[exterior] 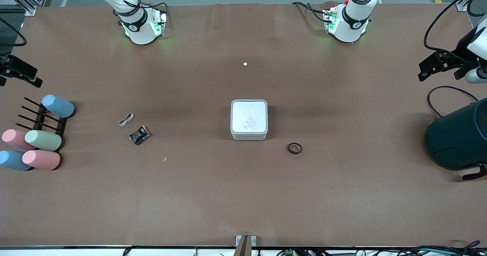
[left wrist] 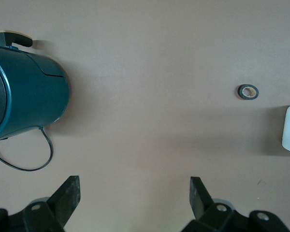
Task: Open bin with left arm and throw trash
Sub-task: 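Reach the left gripper to the bin lid while the right gripper reaches the wrapper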
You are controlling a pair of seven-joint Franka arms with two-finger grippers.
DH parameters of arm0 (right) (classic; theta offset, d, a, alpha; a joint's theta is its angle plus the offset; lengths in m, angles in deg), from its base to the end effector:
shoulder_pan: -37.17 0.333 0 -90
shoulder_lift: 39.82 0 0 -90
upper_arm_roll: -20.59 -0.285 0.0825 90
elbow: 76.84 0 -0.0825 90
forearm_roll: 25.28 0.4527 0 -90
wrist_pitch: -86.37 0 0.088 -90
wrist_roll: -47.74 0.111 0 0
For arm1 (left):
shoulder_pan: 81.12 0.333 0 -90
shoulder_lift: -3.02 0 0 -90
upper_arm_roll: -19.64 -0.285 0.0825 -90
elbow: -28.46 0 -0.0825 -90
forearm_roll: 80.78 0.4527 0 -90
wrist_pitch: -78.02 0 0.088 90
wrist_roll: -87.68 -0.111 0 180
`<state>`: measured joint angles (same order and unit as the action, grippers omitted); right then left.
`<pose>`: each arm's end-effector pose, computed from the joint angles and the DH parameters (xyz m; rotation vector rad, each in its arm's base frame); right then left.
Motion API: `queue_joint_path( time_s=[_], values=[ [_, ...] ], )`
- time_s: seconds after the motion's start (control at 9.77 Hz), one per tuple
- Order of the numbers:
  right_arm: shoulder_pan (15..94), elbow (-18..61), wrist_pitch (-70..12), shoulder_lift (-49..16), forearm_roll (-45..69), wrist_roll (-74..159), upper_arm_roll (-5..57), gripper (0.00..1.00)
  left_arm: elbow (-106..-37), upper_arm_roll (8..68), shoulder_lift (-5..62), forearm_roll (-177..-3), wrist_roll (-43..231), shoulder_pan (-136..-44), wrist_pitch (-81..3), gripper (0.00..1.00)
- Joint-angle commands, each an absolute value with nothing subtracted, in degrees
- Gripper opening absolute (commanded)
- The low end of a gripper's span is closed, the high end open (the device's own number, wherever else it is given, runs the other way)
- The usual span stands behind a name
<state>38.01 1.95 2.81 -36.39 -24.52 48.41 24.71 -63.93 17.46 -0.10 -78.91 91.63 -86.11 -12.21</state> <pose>0.6264 -0.0329 0.6468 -3.1313 0.1051 -0.0372 0.6078 -0.0257 0.6008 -3.1118 -0.0311 -0.0288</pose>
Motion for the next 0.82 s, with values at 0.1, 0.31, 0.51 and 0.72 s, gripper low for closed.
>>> queue_joint_path(
  time_s=[0.1, 0.31, 0.51, 0.72],
  values=[
    [38.3, 5.2, 1.6, -37.0, -25.2, 48.5, 23.9, 1.0, -62.4, 19.8, 1.3, -79.5, 91.7, -86.8, -9.7, 1.0],
    [39.4, 6.3, -2.6, -32.9, -25.1, 48.7, 23.8, 1.0, -62.5, 25.8, 2.7, -81.9, 91.9, -88.1, -8.2, 0.98],
    [40.2, 17.3, -19.4, -30.2, -24.5, 50.1, 23.8, 1.0, -62.1, 34.6, 8.4, -83.1, 98.2, -92.2, -14.3, 0.49],
    [43.4, 25.3, -29.3, -27.6, -24.3, 59.3, 23.8, 1.0, -61.8, 37.9, 18.5, -82.6, 110.5, -98.8, -26.2, 0.09]
  ],
)
